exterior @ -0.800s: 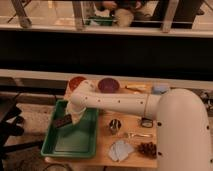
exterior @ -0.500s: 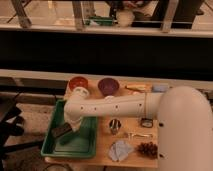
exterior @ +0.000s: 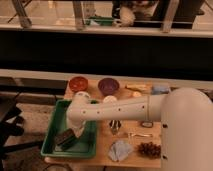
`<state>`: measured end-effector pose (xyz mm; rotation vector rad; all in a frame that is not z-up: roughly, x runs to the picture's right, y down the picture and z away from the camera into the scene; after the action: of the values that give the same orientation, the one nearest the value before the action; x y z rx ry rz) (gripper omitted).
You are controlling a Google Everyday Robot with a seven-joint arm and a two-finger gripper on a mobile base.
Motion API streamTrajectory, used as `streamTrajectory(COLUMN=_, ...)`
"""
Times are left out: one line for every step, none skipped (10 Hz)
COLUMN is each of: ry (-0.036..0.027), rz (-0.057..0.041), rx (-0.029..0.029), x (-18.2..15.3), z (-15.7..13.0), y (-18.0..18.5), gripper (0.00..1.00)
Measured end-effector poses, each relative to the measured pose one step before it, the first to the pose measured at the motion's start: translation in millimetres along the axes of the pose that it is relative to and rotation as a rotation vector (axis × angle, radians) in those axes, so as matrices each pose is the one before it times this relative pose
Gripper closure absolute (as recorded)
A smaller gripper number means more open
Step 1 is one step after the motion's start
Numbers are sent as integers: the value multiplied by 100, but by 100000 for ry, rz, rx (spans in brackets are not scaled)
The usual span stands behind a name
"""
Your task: Wipe tray with eraser
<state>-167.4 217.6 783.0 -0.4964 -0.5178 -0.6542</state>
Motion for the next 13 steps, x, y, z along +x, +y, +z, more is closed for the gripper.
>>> streamTrajectory(ry=-764, rz=2204, rx=-59, x=461, z=-397, y=902, gripper=98)
streamTrajectory(ry=-116, rz=2592, rx=-223, x=346, z=-388, y=936, gripper=98)
streamTrajectory(ry=18, rz=1623, rx=-163, x=197, z=-261, y=632, gripper=98)
streamTrajectory(ry=84, rz=1469, rx=-32, x=292, z=-214, y=510, gripper=98)
streamTrajectory(ry=95, rz=1668, rx=128, x=510, z=-210, y=530, gripper=98)
streamTrajectory(ry=-197, rz=785, rx=-19, x=313, z=163, y=-25, gripper=98)
streamTrajectory(ry=-81, rz=-53, rx=59, x=170, z=119, y=-182, gripper=98)
streamTrajectory(ry=-181, rz=239, rx=553, x=452, z=88, y=-301, gripper=98)
streamTrajectory(ry=-55, rz=511, rx=788, x=733, z=104, y=-602, gripper=98)
streamTrajectory(ry=35, rz=711, rx=1079, x=1089, z=297, y=-1118, gripper=98)
streamTrajectory(ry=117, rz=337, rx=659, x=604, z=152, y=-671, gripper=98)
streamTrajectory(ry=624, rz=989, rx=1494, x=1417, z=218, y=-1375, gripper=98)
streamTrajectory(ry=439, rz=670, rx=831, x=758, z=25, y=-649, gripper=98)
